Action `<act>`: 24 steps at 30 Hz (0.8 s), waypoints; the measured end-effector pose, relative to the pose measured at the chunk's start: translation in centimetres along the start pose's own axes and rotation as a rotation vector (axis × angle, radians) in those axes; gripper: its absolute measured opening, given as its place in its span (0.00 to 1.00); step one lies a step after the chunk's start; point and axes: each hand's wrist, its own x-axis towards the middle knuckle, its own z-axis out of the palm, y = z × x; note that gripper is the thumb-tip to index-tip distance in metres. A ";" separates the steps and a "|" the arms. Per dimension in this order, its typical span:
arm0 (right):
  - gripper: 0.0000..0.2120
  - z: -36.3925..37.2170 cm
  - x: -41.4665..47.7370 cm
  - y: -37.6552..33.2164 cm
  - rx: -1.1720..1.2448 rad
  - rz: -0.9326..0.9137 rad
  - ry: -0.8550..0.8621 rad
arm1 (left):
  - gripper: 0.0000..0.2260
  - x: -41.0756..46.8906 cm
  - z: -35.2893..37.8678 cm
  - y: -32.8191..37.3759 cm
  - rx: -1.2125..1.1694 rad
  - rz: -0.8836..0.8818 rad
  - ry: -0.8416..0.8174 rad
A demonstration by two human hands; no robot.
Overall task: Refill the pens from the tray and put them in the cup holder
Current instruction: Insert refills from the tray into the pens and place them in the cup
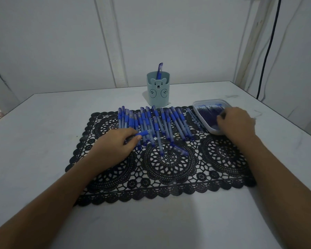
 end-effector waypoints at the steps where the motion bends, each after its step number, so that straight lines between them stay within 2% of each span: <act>1: 0.12 0.1 0.4 0.4 -0.019 0.037 -0.044 | 0.09 0.0 0.0 0.0 0.002 -0.002 0.000; 4: 0.11 0.4 1.3 0.8 -0.025 0.087 -0.143 | 0.10 -0.1 0.0 0.0 0.012 -0.009 0.002; 8: 0.08 0.4 1.6 0.6 -0.005 0.095 -0.188 | 0.10 0.0 0.0 0.0 0.019 -0.022 -0.001; 17: 0.11 0.4 1.9 0.8 0.031 0.071 -0.319 | 0.11 0.0 0.2 0.0 0.044 -0.031 -0.012; 20: 0.10 0.5 1.8 0.5 0.035 0.120 -0.280 | 0.10 -0.1 0.1 0.0 0.047 -0.026 -0.012; 24: 0.10 0.6 1.3 0.1 0.092 0.133 -0.143 | 0.09 -0.1 0.1 0.1 0.038 -0.020 -0.014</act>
